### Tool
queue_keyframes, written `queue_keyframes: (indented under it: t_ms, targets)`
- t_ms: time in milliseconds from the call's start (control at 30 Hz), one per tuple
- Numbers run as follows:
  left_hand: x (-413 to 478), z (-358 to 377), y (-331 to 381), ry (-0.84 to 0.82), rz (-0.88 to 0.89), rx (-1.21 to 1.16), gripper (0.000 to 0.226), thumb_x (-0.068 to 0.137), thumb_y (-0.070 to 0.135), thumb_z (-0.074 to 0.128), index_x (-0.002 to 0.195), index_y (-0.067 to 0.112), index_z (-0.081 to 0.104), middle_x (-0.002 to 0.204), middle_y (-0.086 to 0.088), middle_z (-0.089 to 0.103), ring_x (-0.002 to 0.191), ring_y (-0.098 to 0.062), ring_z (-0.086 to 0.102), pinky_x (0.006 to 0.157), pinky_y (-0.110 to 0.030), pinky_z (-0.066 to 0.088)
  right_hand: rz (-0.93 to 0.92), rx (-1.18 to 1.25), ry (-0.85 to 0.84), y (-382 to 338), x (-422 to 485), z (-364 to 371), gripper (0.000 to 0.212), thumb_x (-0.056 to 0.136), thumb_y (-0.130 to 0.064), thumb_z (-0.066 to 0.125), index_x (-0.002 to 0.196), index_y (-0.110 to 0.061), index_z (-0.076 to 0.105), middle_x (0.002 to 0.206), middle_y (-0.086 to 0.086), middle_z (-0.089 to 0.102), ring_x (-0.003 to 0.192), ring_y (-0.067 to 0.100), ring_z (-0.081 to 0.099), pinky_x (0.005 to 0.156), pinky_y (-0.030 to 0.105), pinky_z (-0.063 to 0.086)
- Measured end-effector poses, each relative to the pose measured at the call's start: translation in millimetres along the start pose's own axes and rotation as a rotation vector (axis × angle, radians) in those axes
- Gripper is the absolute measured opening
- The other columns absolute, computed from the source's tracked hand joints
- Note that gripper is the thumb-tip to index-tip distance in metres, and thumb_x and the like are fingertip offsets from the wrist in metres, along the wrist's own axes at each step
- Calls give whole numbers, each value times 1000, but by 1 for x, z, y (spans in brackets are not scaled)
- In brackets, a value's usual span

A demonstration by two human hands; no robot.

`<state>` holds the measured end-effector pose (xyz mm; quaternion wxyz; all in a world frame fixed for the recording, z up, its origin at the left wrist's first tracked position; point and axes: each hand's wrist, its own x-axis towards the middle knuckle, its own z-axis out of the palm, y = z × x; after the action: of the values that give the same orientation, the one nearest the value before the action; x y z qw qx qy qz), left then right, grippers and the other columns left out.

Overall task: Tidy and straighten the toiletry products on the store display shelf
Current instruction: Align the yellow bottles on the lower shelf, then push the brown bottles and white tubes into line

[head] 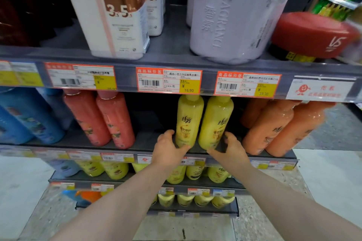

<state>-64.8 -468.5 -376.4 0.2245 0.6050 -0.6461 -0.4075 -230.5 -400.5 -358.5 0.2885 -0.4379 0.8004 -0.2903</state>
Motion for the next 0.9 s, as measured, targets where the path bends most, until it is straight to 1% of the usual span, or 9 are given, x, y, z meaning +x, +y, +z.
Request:
queue_keyframes:
  t_ms: [67,133,233,400,500,667,733,833,900]
  targets:
    - [-14,-6,0,-6,35,25,55,78,36,69,125,15,50,123,-6,47,94,-13,49,80,-24,39,-23,-55,-7,-5,-14,-5,65,78,-31,71,134,-14,42,131,10,50,118,23,50,96,31,42]
    - [-29,-13,1,-12,54,16,48,81,35,66,122,14,52,123,-7,48,100,-18,52,82,-22,37,-55,-118,-20,-13,-29,-8,54,82,-34,67,129,-16,48,128,8,53,114,22,52,91,27,42]
    - [-54,-29,5,-10,79,45,51,84,37,62,127,14,48,126,-6,47,111,-21,51,88,-23,37,-80,-199,-50,-29,-54,-12,52,87,-39,59,132,-17,45,134,6,48,112,21,53,82,25,38]
    - [-93,-61,15,47,126,106,51,84,42,59,128,19,49,128,-4,47,111,-19,52,88,-24,38,-191,-264,-72,-59,-95,-21,50,88,-39,57,132,-17,45,134,4,50,117,18,50,90,25,38]
    - [-120,-82,23,94,150,91,49,84,41,59,127,20,49,129,-3,47,115,-20,50,95,-28,40,-242,-260,-81,-76,-126,-33,48,88,-41,56,130,-18,48,131,2,52,117,17,50,89,23,38]
    - [-176,-114,37,146,193,101,48,84,43,57,126,21,48,126,0,47,111,-19,51,91,-28,41,-322,-273,-98,-97,-193,-62,44,88,-42,55,127,-23,49,125,-5,55,109,10,51,85,19,36]
    - [-199,-126,45,159,218,84,48,83,44,58,125,23,48,126,2,47,114,-16,50,94,-28,41,-364,-264,-93,-107,-217,-74,42,88,-41,56,126,-23,50,123,-6,56,102,7,50,85,18,36]
    - [-234,-154,61,211,285,65,47,81,45,60,123,25,49,124,5,49,115,-14,50,98,-30,41,-417,-222,-68,-135,-253,-90,42,87,-39,58,125,-23,50,122,-6,55,101,11,57,79,19,40]
    - [-252,-177,71,260,326,74,46,80,46,61,121,27,50,122,6,50,114,-14,50,98,-32,41,-469,-205,-35,-157,-272,-95,39,87,-37,58,123,-23,52,121,-6,56,100,9,56,80,20,39]
